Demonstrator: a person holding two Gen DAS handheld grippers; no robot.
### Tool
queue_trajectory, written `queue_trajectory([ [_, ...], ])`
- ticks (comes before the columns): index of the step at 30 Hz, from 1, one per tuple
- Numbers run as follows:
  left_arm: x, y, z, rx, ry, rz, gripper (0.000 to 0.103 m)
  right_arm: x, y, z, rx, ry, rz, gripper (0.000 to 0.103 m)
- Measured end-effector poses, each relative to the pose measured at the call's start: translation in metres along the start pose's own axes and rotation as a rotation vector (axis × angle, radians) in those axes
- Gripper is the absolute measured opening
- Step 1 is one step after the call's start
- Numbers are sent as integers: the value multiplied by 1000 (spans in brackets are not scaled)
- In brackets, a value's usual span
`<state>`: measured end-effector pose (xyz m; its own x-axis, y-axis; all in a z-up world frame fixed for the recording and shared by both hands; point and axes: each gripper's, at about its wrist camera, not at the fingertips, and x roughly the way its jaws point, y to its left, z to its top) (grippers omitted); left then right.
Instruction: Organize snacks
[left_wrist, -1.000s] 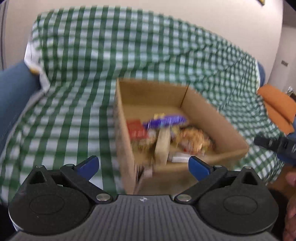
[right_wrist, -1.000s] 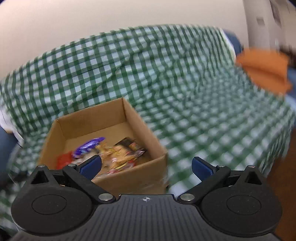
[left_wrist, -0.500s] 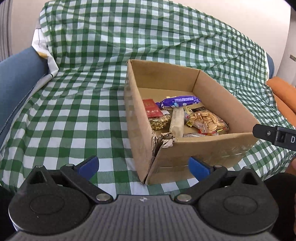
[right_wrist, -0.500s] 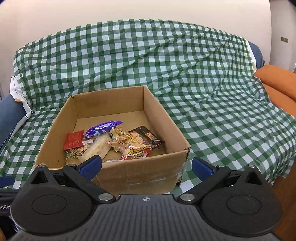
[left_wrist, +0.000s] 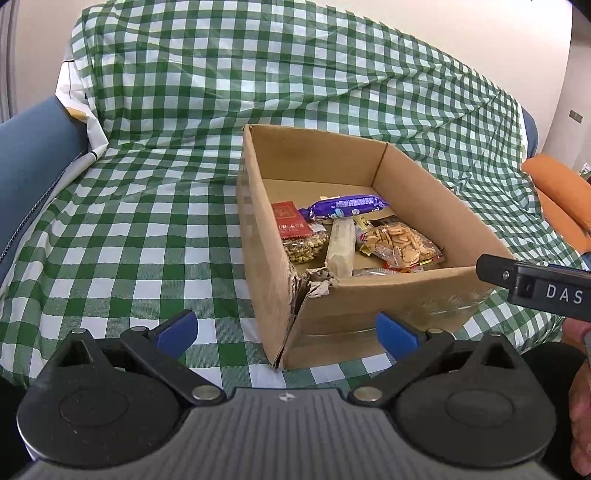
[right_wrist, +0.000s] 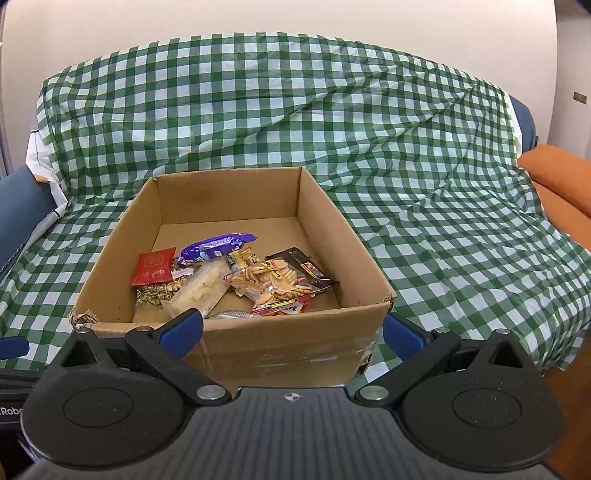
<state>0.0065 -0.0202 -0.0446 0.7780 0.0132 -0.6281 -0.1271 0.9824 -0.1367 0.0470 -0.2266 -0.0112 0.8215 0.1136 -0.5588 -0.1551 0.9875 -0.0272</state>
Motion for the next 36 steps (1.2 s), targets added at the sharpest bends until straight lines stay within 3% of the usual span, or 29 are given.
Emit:
queue_trajectory([
  [36, -3, -6, -1, 10, -9, -10, 103, 0, 3, 0, -1, -2, 3, 103],
])
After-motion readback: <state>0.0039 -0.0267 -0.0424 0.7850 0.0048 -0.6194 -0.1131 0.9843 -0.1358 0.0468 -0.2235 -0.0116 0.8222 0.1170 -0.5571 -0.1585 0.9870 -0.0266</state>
